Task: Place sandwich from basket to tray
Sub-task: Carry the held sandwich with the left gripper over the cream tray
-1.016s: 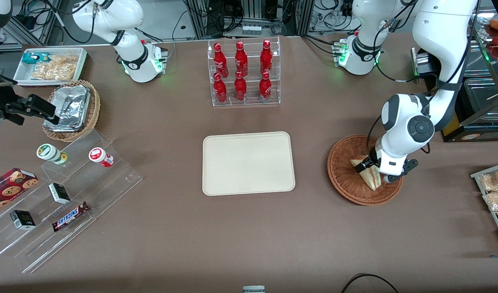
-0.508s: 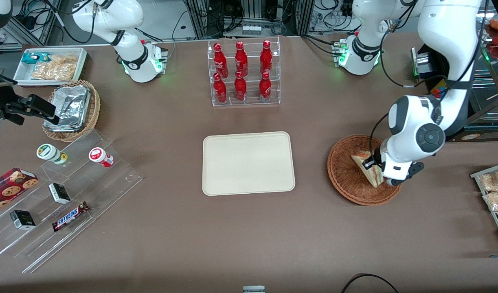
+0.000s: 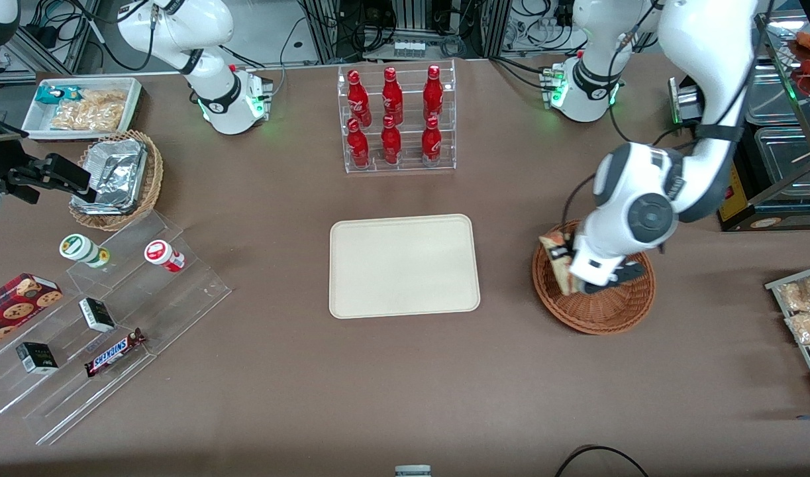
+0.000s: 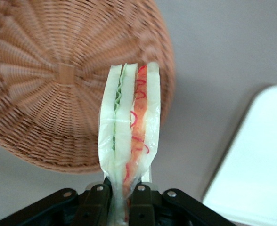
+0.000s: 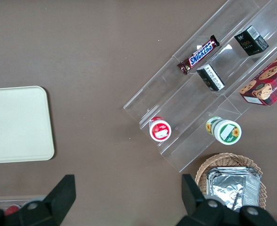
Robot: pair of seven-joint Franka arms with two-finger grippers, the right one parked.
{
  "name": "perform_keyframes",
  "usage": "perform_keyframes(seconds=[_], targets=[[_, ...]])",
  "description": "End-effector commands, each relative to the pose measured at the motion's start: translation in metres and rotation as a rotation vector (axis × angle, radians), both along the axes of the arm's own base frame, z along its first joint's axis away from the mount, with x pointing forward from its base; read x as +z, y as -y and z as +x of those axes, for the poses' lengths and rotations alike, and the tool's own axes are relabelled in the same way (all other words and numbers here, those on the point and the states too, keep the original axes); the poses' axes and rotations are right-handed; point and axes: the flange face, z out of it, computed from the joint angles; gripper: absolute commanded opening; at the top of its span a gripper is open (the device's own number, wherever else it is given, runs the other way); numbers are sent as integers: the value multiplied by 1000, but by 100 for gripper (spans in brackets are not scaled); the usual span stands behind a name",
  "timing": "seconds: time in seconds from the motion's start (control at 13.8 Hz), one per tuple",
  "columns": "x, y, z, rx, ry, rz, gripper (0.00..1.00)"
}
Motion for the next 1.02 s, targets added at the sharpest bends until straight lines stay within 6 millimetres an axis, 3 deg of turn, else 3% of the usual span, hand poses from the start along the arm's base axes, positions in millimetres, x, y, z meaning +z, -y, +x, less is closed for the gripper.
perform_keyframes(seconds=[0.0,0.22,0.44,0.65,0.94], targets=[[18,40,-4,-62,26,-35,2],[32,113,-20,-148,54,-59,2],[29,177,-28,-120,59,-73,0],[19,231,-37,-111,87,-51,0],[3,287,-44,-93,135,-22,0]])
